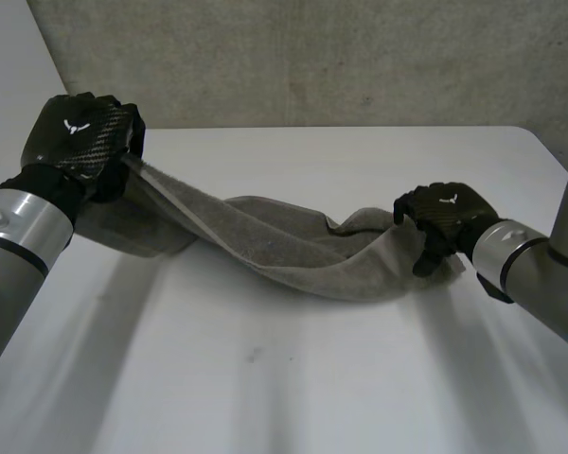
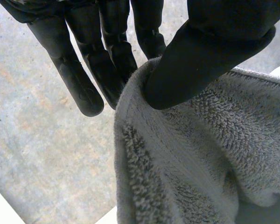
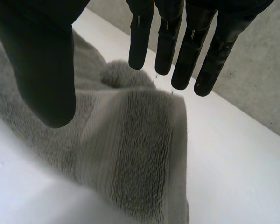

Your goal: Fold the towel.

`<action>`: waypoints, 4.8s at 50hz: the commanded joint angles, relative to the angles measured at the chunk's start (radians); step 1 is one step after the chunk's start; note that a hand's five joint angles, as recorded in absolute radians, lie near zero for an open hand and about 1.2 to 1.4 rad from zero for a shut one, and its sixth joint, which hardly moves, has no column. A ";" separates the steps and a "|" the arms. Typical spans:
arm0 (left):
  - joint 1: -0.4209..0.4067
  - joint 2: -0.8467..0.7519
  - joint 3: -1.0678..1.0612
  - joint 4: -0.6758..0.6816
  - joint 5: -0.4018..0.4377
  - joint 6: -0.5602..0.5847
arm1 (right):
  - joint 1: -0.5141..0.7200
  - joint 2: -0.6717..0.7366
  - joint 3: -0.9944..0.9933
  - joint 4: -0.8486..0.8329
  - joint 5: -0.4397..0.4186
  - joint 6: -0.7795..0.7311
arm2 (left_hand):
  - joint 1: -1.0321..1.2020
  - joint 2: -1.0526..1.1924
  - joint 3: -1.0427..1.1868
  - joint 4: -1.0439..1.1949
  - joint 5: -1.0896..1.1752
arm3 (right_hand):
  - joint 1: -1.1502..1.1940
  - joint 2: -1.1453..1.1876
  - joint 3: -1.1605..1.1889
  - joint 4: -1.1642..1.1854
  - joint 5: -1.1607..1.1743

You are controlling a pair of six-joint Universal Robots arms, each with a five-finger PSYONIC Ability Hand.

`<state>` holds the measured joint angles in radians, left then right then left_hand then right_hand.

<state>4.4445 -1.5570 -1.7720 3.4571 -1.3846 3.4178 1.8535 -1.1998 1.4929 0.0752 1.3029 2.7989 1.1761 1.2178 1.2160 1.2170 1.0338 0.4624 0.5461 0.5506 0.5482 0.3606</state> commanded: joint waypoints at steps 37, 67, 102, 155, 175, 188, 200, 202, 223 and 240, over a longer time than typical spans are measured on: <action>0.050 0.015 -0.061 0.000 0.004 0.001 | 0.142 0.272 -0.135 -0.164 -0.047 -0.371 | 0.220 0.178 0.180 0.179 0.188 | 0.286 0.202 0.198 0.200 0.213; 0.091 0.000 -0.069 0.002 0.012 0.003 | -0.023 0.251 -0.134 -0.161 -0.037 -0.434 | 0.220 0.178 0.180 0.179 0.188 | 0.934 0.850 0.846 0.848 0.861; 0.164 0.121 0.022 -0.236 0.073 0.014 | -0.140 -0.224 -0.123 0.512 -0.076 -0.444 | 0.220 0.178 0.180 0.179 0.188 | 0.934 0.850 0.846 0.848 0.861; 0.068 -0.499 0.120 0.261 0.004 0.015 | 0.026 0.250 -0.117 -0.160 0.070 -0.369 | 0.220 0.178 0.180 0.179 0.188 | 0.934 0.850 0.846 0.848 0.861; 0.121 -0.491 0.005 0.208 0.030 0.149 | -0.106 0.235 -0.019 -0.100 0.061 -0.085 | 0.220 0.178 0.180 0.179 0.188 | 0.544 0.461 0.456 0.459 0.472; 0.128 -0.502 0.009 0.209 0.030 0.150 | -0.158 0.169 0.033 -0.114 -0.011 -0.019 | -0.496 -0.537 -0.536 -0.537 -0.528 | 0.934 0.850 0.846 0.848 0.861; 0.176 -0.520 0.011 0.209 0.032 0.149 | -0.169 0.086 0.058 -0.117 -0.017 -0.025 | -0.484 -0.526 -0.524 -0.525 -0.516 | 0.934 0.850 0.846 0.848 0.861; 0.182 -0.523 0.006 0.208 0.032 0.149 | -0.169 0.088 0.060 -0.117 -0.016 -0.030 | -0.481 -0.523 -0.521 -0.522 -0.513 | 0.934 0.850 0.846 0.848 0.861; 0.176 -0.580 0.026 0.185 0.134 0.153 | -0.163 0.100 0.058 -0.117 -0.004 -0.084 | -0.302 -0.344 -0.342 -0.343 -0.335 | 0.934 0.850 0.846 0.848 0.861; 0.180 -0.603 0.063 0.177 0.127 0.156 | -0.157 0.085 0.029 -0.114 0.003 -0.090 | 0.220 0.178 0.180 0.179 0.188 | 0.934 0.850 0.846 0.848 0.861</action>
<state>4.6202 -2.1689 -1.7199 3.6381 -1.2507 3.5730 1.6953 -1.1054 1.5349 -0.0414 1.3051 2.7146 1.1508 1.1790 1.1769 1.1754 0.9916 0.9561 1.1763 1.1856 1.1941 0.9828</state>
